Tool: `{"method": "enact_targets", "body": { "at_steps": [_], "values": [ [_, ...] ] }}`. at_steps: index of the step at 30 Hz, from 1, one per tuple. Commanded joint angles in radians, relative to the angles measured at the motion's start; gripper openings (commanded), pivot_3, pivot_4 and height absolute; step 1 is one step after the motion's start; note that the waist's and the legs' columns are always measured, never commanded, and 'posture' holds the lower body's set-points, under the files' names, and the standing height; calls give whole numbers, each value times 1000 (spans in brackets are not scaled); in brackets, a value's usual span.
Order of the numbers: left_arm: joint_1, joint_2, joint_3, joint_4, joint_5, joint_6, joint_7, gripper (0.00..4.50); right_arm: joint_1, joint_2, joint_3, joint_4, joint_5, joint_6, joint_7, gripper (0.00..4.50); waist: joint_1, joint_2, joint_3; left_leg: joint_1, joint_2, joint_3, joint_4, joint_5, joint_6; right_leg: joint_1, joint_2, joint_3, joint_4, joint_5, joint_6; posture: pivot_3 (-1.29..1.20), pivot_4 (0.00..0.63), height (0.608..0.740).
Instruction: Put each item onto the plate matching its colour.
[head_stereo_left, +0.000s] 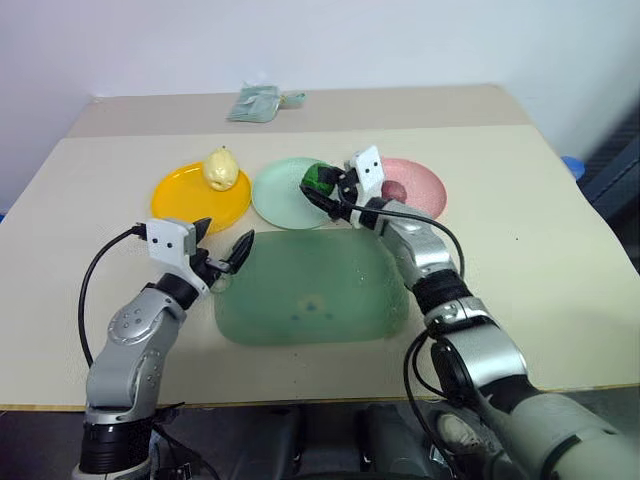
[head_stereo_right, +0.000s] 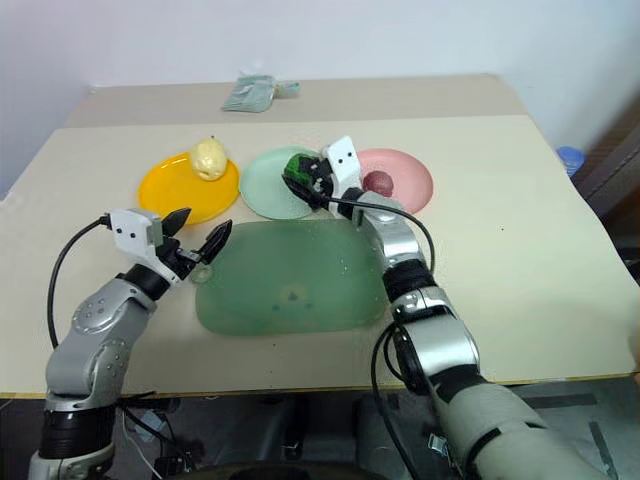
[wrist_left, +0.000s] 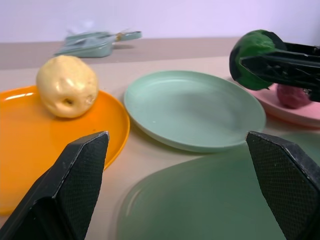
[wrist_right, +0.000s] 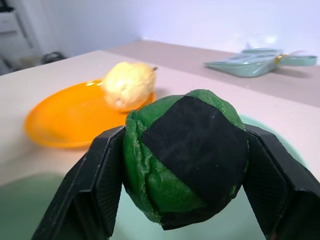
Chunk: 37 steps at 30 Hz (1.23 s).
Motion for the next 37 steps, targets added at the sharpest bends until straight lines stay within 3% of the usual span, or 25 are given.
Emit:
{"method": "enact_targets", "body": {
  "at_steps": [1,4,11,15,19,24,31,37],
  "values": [
    [7,3,16,-57,14,-19,18,4500,-88,31,-35,139,-19,-102,-27,3494,-2,0,0,0,0,0,0,0,0,0,0,0,0,0,0,0,150,740],
    [28,10,23,-78,12,-17,16,4500,-118,46,-48,209,-33,-157,-33,4437,-1,0,0,0,0,0,0,0,0,0,0,0,0,0,0,0,150,740],
    [48,48,15,-63,3,-36,-51,4500,-69,6,-90,117,-2,-192,45,4437,0,0,0,0,0,0,0,0,0,0,0,0,0,0,0,0,150,740],
    [77,94,14,-47,-2,-65,-144,4500,98,-54,-84,-202,41,-84,119,4437,2,0,0,0,0,0,0,0,0,0,0,0,0,0,0,0,150,740],
    [98,145,45,8,-17,-139,-261,4500,429,-199,-58,-791,125,188,169,4437,11,1,0,0,0,0,0,0,0,0,0,0,-1,0,0,0,150,740],
    [117,215,67,11,-50,-176,-381,4500,771,-387,-159,-1289,270,482,127,4437,7,1,0,-1,0,-1,-2,-3,5,0,-1,1,-2,0,0,0,150,740],
    [177,284,104,-34,-110,-153,-464,4500,1076,-522,-371,-1528,392,605,112,4437,14,1,0,0,0,0,-4,-4,7,1,-1,1,-3,0,0,0,150,740],
    [221,332,125,-55,-138,-112,-495,4500,1169,-553,-460,-1569,406,605,84,4437,29,1,0,1,1,0,-3,-4,7,2,-1,1,-3,0,0,0,150,740]
  ]
}}
